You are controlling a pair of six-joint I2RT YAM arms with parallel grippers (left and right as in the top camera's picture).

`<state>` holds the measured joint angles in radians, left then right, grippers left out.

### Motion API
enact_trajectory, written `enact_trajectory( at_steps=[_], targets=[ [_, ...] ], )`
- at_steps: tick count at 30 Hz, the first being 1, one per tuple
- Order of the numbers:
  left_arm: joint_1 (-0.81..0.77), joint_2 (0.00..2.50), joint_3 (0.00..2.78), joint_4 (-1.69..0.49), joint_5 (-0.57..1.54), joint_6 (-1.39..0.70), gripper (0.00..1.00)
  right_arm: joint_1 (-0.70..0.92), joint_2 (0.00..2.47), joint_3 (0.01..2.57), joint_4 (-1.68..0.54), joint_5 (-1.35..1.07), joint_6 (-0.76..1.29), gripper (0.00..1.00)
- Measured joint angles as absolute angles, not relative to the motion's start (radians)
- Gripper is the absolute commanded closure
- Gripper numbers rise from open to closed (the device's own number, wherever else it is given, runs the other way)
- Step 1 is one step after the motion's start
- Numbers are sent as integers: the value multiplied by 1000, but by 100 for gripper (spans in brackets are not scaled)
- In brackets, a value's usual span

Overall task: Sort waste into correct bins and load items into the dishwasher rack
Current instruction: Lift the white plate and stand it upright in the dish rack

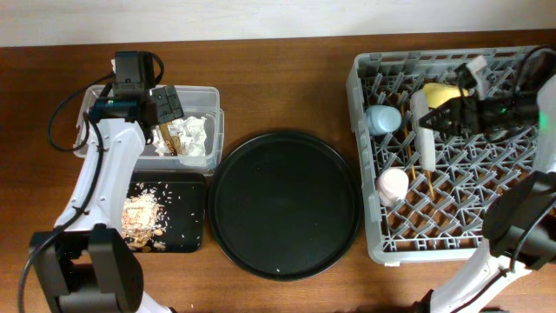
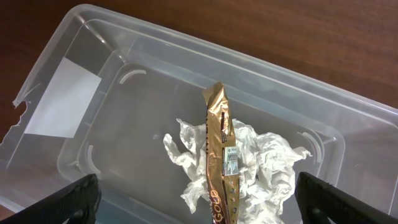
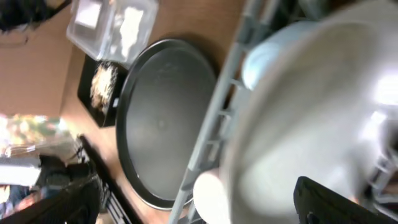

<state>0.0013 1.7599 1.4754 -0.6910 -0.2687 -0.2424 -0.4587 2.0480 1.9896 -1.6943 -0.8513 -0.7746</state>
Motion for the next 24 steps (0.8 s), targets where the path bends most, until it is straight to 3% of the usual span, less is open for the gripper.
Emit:
enact_trajectory(
  at_steps=[8,17,24],
  targets=[
    [1,1760,1475,-691,-269,-242,1,-464,2039,2188,-1693,-726,-469,1],
    [1,1760,1475,-691,-269,-242,1,-62,1871,2305,-1636,-318,-94,1],
    [1,1760,1475,-691,-269,-242,1,131,1864,2307,-1634,-223,-7,1]
  ],
)
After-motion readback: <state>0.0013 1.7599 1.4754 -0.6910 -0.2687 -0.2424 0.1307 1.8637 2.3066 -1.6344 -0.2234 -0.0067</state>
